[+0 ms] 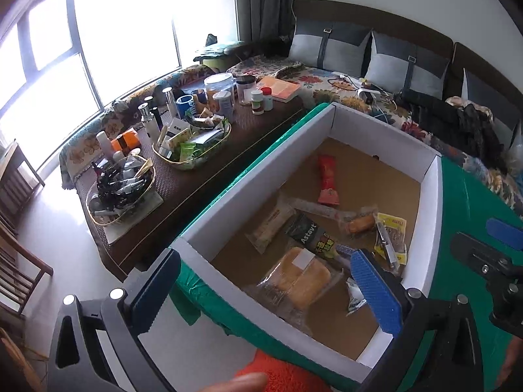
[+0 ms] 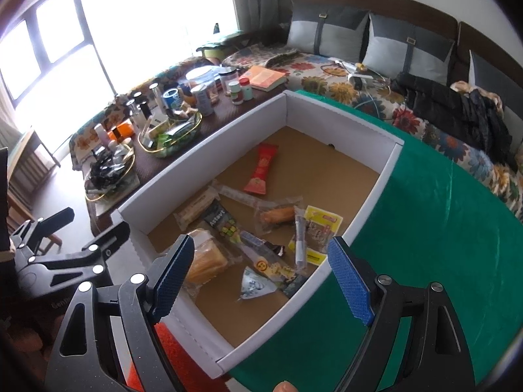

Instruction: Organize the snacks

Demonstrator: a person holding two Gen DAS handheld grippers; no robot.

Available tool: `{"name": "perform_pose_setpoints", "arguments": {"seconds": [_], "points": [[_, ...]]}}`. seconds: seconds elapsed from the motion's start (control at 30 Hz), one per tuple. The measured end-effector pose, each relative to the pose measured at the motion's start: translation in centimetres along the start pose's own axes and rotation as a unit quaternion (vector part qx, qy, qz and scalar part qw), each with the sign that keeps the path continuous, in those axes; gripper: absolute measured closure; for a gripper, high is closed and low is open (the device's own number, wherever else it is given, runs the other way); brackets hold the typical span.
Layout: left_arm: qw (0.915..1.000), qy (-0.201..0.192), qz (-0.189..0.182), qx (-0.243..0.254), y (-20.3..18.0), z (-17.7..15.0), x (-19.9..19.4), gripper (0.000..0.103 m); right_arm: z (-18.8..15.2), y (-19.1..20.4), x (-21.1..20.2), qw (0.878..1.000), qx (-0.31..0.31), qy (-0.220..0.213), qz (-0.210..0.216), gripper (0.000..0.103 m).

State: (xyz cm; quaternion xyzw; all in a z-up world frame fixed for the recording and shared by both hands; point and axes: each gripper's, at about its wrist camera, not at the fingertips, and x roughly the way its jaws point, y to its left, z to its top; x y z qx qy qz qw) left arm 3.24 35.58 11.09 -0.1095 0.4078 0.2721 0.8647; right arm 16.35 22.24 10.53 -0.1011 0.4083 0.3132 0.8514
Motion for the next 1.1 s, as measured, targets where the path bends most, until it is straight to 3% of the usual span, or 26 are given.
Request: {"name": "perform_pose_setpoints", "arguments": {"seconds": [1.1], "points": [[0.9998, -0.018, 0.009, 0.003, -0.9, 1.0, 1.0, 0.0, 1.3, 0.2, 2.3, 0.999, -0.013, 0.014, -0.026, 0.017]]}}
